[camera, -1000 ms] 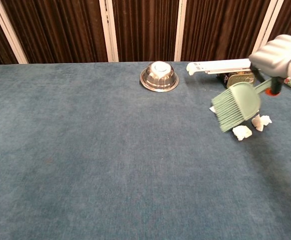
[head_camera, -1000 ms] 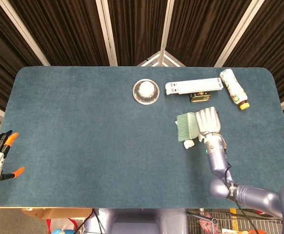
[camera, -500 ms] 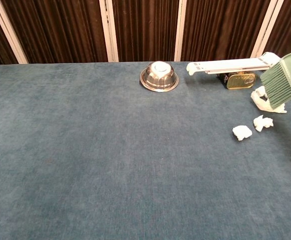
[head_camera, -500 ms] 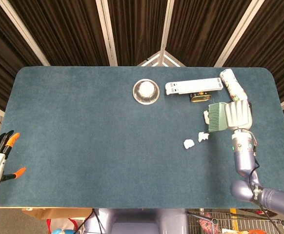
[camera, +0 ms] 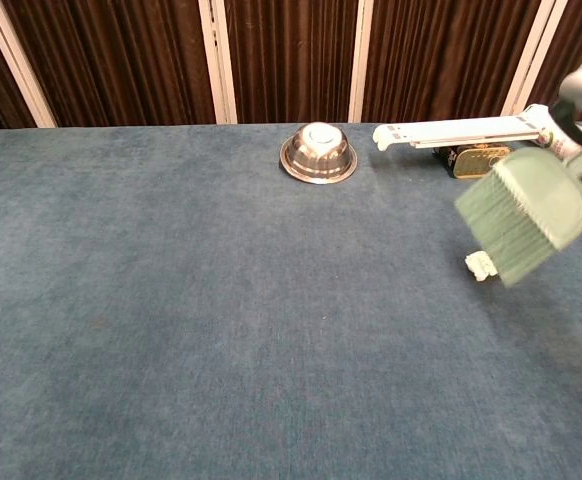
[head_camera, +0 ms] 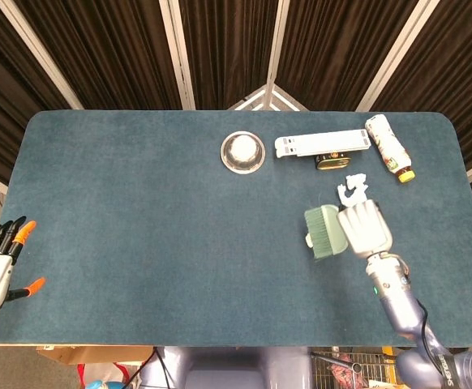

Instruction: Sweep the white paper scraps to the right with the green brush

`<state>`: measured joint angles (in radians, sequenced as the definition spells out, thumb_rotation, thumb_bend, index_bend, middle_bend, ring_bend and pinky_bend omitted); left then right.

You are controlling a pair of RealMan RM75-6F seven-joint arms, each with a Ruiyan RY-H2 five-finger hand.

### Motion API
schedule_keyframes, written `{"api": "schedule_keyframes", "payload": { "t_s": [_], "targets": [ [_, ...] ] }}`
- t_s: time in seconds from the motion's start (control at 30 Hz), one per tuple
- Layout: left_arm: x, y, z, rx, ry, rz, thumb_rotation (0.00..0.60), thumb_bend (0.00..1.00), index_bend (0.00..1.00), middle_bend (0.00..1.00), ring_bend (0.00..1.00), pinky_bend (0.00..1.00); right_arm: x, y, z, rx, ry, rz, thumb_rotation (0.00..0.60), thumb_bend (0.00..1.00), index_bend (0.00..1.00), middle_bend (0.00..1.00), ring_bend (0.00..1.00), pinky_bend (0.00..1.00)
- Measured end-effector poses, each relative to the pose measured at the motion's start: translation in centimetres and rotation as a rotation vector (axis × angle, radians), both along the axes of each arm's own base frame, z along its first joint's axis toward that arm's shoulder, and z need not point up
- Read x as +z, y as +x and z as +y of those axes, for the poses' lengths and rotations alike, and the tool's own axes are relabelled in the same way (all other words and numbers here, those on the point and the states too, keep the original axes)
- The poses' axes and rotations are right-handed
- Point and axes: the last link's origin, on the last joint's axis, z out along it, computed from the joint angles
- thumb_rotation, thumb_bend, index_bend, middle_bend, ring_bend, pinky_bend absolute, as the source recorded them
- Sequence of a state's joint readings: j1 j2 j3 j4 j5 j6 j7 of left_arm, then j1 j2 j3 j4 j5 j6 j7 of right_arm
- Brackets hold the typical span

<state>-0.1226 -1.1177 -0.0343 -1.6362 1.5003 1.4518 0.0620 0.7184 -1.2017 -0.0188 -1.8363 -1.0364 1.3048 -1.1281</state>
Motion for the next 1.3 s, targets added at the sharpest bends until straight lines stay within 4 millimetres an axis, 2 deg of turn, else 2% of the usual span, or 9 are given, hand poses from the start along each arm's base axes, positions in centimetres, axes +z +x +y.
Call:
{"api": "schedule_keyframes", "payload": {
  "t_s": [0.13, 0.33, 0.57, 0.77, 1.0, 1.17, 1.3],
  "targets": [
    [0.0, -0.1, 0.0, 0.003, 0.0, -0.001, 0.6, 0.0, 0.0, 0.0, 0.0, 0.0, -1.1, -0.7, 0.0, -0.007, 0.023, 0.019, 0.6, 0.44, 0.83, 0.96, 0.99, 0.88],
    [0.1, -0.2, 0.0, 0.011, 0.001, -0.005, 0.6, 0.0, 0.0, 0.0, 0.0, 0.0, -2.3, -2.6, -1.0, -0.048, 0.024, 0.064, 0.6, 0.44, 0.83, 0.96, 0.99, 0.88],
    [0.1, -0.3, 0.0, 0.015, 0.0, -0.003, 0.6, 0.0, 0.0, 0.0, 0.0, 0.0, -2.6, -4.8, -2.9, -0.091, -0.018, 0.126, 0.6, 0.44, 0.83, 0.96, 0.99, 0.88],
    [0.2, -0.3, 0.0, 0.021, 0.002, -0.004, 0.6, 0.0, 0.0, 0.0, 0.0, 0.0, -0.8, -5.4, -5.3, -0.111, -0.129, 0.139, 0.6, 0.44, 0.83, 0.96, 0.99, 0.88],
    [0.2, -0.3, 0.0, 0.02, 0.003, -0.003, 0.6, 0.0, 0.0, 0.0, 0.0, 0.0, 2.4, -5.0, -6.5, -0.084, -0.248, 0.149, 0.6, 0.44, 0.83, 0.96, 0.99, 0.88],
    [0.1, -0.3, -0.1, 0.017, 0.003, -0.002, 0.6, 0.0, 0.0, 0.0, 0.0, 0.0, 4.0, -4.3, -5.9, -0.057, -0.266, 0.111, 0.6, 0.44, 0.83, 0.96, 0.99, 0.88],
    [0.1, -0.2, -0.1, 0.014, 0.002, -0.001, 0.6, 0.0, 0.0, 0.0, 0.0, 0.0, 4.8, -3.6, -4.4, -0.045, -0.242, 0.018, 0.6, 0.44, 0.83, 0.96, 0.99, 0.88]
  ]
}}
